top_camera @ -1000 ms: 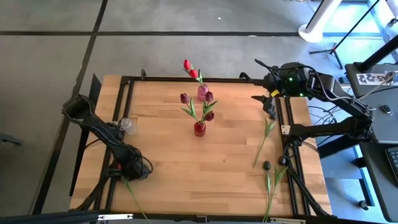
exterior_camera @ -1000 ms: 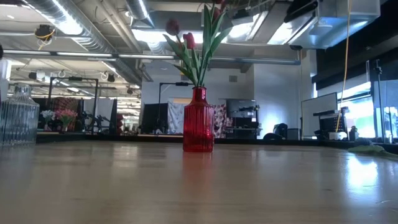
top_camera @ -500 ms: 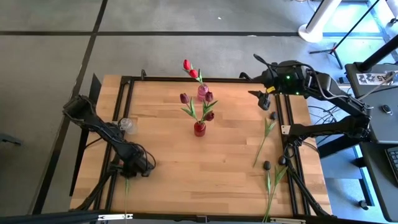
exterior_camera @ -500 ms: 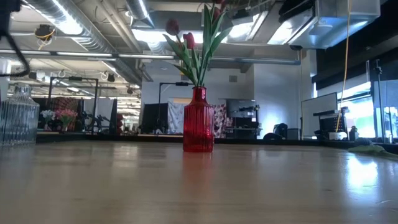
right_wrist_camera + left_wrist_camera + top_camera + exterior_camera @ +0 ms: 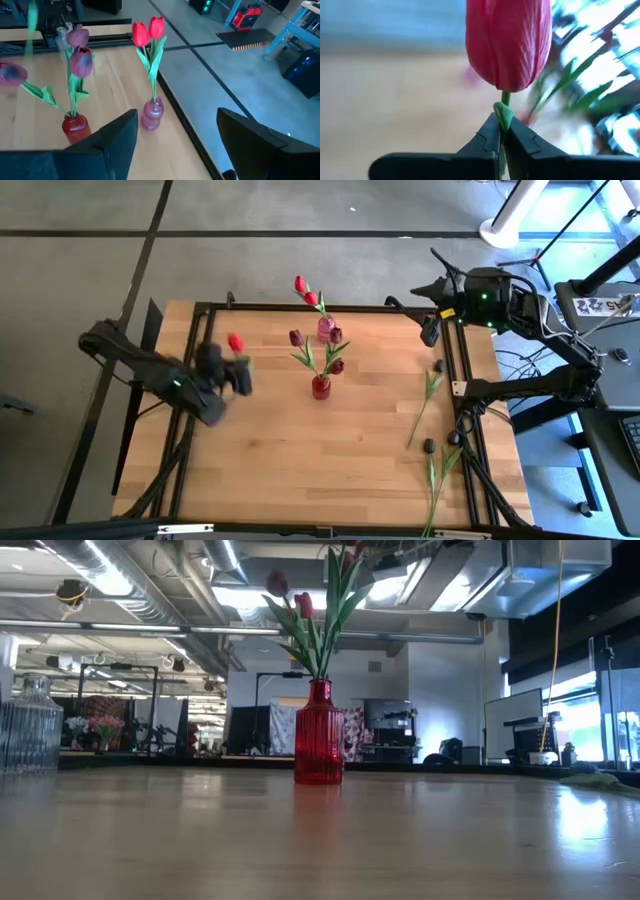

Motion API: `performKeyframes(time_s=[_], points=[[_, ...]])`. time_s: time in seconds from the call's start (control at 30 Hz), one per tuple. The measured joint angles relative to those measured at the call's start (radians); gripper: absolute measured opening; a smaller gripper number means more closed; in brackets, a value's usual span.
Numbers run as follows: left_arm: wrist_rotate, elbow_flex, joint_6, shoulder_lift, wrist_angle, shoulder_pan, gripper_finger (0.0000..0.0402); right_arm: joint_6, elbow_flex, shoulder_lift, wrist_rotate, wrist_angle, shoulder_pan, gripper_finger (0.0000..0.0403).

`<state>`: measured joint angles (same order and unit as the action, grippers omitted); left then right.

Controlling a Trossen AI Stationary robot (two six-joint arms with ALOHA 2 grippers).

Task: Sort flowers into vase by color
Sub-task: Put the red flower into the purple vase

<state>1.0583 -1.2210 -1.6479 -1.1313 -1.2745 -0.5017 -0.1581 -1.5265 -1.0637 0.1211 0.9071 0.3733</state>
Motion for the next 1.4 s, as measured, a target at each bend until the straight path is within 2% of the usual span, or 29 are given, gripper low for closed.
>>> performKeyframes(time_s=[0.07,0.1,0.2,0.3,0.37,0.43,0.57,0.67,0.77,1.07,1.2,1.4], points=[[0.118,-0.066,0.274,0.035,0.055,0.024,0.0004,0.000,0.000,0.000,-0.001,0.003,0.000,0.0269],[0.141,-0.098,0.406,0.051,0.087,0.041,0.0004,0.002,0.000,0.000,-0.008,0.008,0.000,0.0269],[0.155,-0.159,0.790,0.073,0.216,0.122,0.0004,0.023,0.000,0.000,-0.067,0.008,-0.001,0.0269],[0.147,-0.172,1.161,0.072,0.424,0.244,0.0003,0.034,0.000,-0.003,-0.134,-0.011,-0.001,0.0269],[0.030,-0.172,1.365,0.068,0.625,0.343,0.0003,0.054,0.000,-0.004,-0.163,-0.035,-0.001,0.0269],[-0.160,-0.173,1.532,0.050,0.847,0.451,0.0003,0.072,0.000,-0.007,-0.173,-0.063,-0.001,0.0269],[-0.450,-0.173,1.768,-0.015,1.182,0.594,0.0003,0.136,0.000,-0.009,-0.177,-0.107,-0.001,0.0269],[-0.626,-0.173,1.830,-0.075,1.315,0.680,0.0003,0.182,0.000,-0.008,-0.177,-0.109,-0.001,0.0269],[-0.724,-0.174,1.803,-0.157,1.392,0.737,0.0003,0.217,0.000,-0.008,-0.178,-0.106,-0.001,0.0269],[-0.719,-0.173,1.795,-0.384,1.428,0.850,0.0003,0.206,0.000,-0.008,-0.150,-0.144,0.000,0.0269],[-0.690,-0.173,1.823,-0.432,1.410,0.862,0.0003,0.204,0.000,-0.008,-0.128,-0.159,0.000,0.0269],[-0.635,-0.173,1.815,-0.435,1.274,0.865,0.0003,0.202,0.000,-0.008,-0.074,-0.159,0.000,0.0269]])
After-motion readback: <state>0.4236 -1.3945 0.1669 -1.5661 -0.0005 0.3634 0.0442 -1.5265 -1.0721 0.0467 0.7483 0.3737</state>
